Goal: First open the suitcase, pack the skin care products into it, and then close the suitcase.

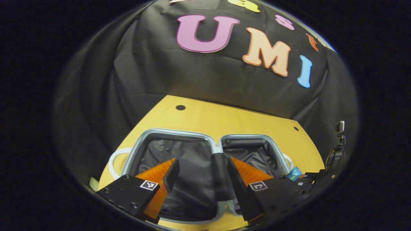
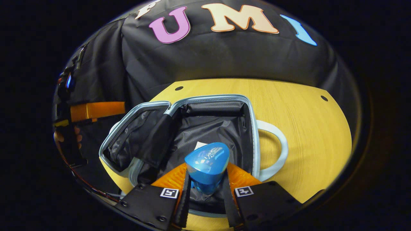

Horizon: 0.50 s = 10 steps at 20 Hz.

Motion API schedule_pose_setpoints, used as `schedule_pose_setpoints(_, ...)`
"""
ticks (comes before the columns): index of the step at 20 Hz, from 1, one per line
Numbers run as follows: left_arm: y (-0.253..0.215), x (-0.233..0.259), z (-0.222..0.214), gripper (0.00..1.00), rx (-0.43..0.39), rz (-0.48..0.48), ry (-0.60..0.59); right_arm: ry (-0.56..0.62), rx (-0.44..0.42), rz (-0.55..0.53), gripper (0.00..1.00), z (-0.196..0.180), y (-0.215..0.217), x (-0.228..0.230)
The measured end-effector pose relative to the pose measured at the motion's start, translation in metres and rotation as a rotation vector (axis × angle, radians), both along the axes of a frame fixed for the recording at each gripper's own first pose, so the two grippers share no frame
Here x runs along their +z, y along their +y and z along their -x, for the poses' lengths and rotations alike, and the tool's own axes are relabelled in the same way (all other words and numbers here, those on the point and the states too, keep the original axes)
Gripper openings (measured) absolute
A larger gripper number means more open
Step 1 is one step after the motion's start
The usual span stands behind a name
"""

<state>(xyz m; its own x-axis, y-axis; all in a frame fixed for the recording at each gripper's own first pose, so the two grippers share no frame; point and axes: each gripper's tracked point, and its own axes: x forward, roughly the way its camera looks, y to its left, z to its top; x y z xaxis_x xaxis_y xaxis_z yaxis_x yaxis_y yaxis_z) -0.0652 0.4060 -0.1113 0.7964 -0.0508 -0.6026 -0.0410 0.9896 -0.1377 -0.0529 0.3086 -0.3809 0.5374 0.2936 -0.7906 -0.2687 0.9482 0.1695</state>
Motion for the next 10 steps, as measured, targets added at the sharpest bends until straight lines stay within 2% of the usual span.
schedule_pose_setpoints(3, 0.050, 0.002, 0.004, 0.87, 0.082, 0.002, 0.001, -0.038, -0.040, 0.001, 0.50, -0.017, 0.006, 0.006)
schedule_pose_setpoints(4, 0.068, 0.001, 0.003, 0.87, 0.106, -0.005, 0.000, -0.054, -0.045, 0.001, 0.56, -0.024, 0.009, 0.008)
schedule_pose_setpoints(6, 0.109, -0.001, 0.004, 0.87, 0.165, -0.029, 0.005, -0.069, -0.041, 0.005, 0.60, -0.034, 0.017, 0.011)
schedule_pose_setpoints(7, 0.128, -0.001, 0.004, 0.87, 0.194, -0.037, 0.005, -0.077, -0.039, 0.005, 0.67, -0.038, 0.021, 0.013)
schedule_pose_setpoints(9, 0.165, -0.005, 0.006, 0.87, 0.247, -0.049, 0.016, -0.101, -0.043, 0.008, 0.88, -0.045, 0.026, 0.020)
schedule_pose_setpoints(10, 0.181, -0.010, 0.008, 0.87, 0.270, -0.046, 0.028, -0.116, -0.046, 0.008, 0.89, -0.049, 0.029, 0.022)
